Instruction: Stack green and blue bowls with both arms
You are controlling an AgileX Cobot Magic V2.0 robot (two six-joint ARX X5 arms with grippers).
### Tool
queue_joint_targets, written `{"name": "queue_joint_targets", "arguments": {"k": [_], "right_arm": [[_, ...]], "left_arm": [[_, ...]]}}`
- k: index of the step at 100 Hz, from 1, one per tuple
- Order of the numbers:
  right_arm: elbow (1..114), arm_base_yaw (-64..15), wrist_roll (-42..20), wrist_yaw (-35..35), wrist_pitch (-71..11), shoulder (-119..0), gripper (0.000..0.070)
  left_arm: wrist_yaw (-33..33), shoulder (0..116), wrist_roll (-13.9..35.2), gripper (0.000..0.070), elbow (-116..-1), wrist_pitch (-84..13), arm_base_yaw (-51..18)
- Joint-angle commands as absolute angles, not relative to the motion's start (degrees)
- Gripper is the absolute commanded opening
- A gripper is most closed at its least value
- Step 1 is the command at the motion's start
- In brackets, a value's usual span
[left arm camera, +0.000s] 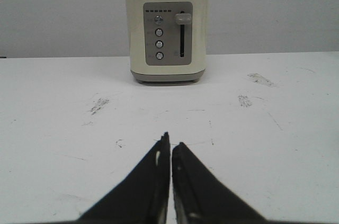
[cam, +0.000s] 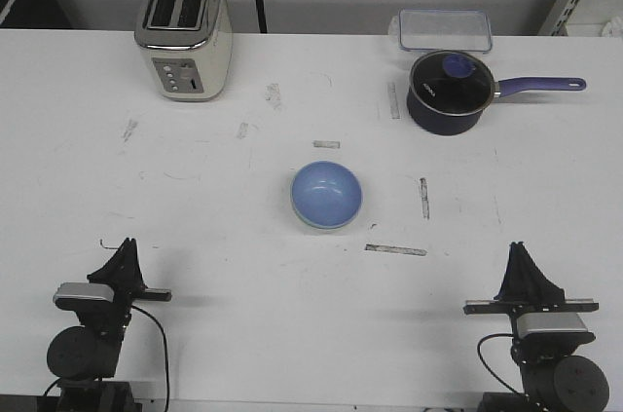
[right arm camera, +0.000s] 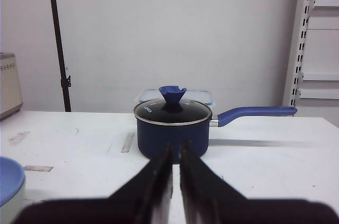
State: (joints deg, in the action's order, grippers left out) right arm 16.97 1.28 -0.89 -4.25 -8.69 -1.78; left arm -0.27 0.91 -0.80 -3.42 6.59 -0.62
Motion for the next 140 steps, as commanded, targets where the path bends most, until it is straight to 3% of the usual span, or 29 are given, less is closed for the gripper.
{"name": "queue_joint_targets", "arguments": {"k": [1, 140], "right_arm": [[17.1, 1.4, -1.5, -4.1, -8.2, -1.5, 0.0015], [17.1, 1.4, -1.5, -4.1, -8.2, -1.5, 0.0015]], "left_arm": [[-0.3, 0.2, -1.5, 0.0001, -2.6, 7.7, -0.6], [-0.4, 0.2, -1.5, 0.0001, -0.7, 9.1, -0.6]]}}
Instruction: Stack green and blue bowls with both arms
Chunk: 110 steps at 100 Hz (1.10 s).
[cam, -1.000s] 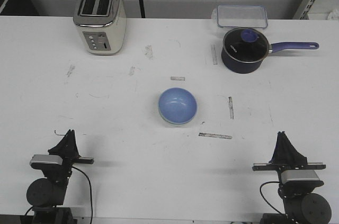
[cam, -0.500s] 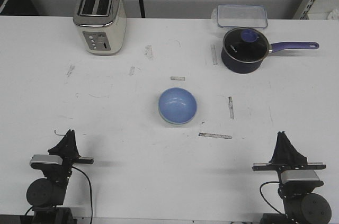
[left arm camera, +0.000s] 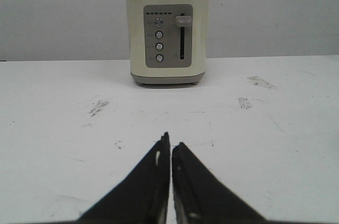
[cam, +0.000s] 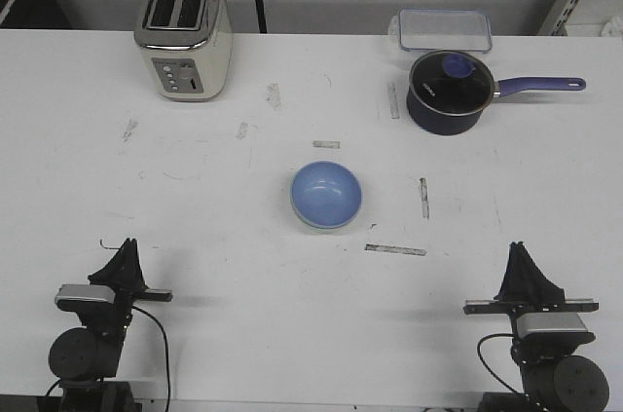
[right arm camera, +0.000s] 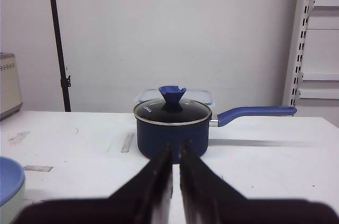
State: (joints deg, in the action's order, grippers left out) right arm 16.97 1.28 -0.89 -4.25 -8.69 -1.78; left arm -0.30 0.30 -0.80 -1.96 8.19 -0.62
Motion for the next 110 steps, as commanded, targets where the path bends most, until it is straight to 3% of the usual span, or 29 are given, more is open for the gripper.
{"name": "queue_joint_targets", "arguments": {"k": [1, 55, 84, 110], "right_arm": [[17.1, 1.4, -1.5, -4.1, -8.2, -1.5, 0.0015], [16.6, 1.4, -1.5, -2.8, -8.2, -0.9, 0.0015], [11.1, 1.5, -1.7, -3.4, -7.1, -0.1, 0.0014], [2.3, 1.5, -1.8, -3.4, 4.2, -0.1, 0.0014]], "left_arm": [[-0.4, 0.2, -1.5, 0.0001, -0.7, 9.1, -0.6], [-0.4, 0.2, -1.5, 0.0001, -0.7, 9.1, -0.6], [-0.4, 0.2, -1.5, 0.0001, -0.7, 9.1, -0.6], [-0.4, 0.2, -1.5, 0.0001, -0.7, 9.1, -0.6]]}}
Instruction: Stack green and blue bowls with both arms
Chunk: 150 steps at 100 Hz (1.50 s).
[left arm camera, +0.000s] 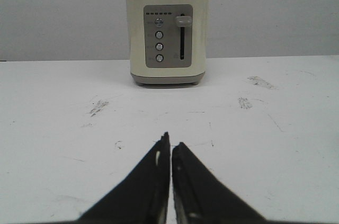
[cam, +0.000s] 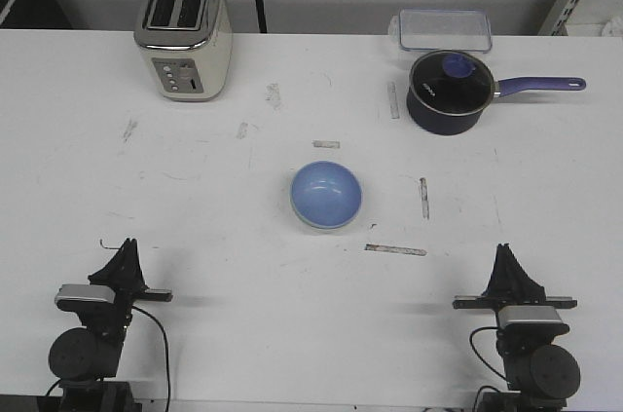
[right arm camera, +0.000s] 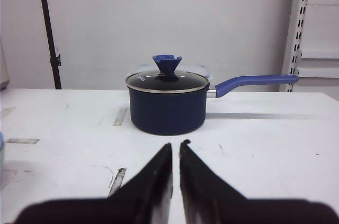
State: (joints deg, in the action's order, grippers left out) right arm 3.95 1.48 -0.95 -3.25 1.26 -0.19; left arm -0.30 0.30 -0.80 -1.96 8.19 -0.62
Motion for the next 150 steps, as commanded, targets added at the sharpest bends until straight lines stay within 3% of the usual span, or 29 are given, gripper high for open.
{"name": "queue_joint_targets", "arguments": {"k": [1, 150], "right_arm": [[1.9, 1.5, -1.9, -3.4, 4.7, -0.1, 0.0014], [0.7, 1.5, -3.2, -3.0, 3.9, -0.1, 0.0014]], "left_arm": [[-0.4, 0.2, -1.5, 0.0001, -0.7, 9.1, -0.6], [-0.4, 0.2, -1.5, 0.0001, -0.7, 9.1, -0.6]]}}
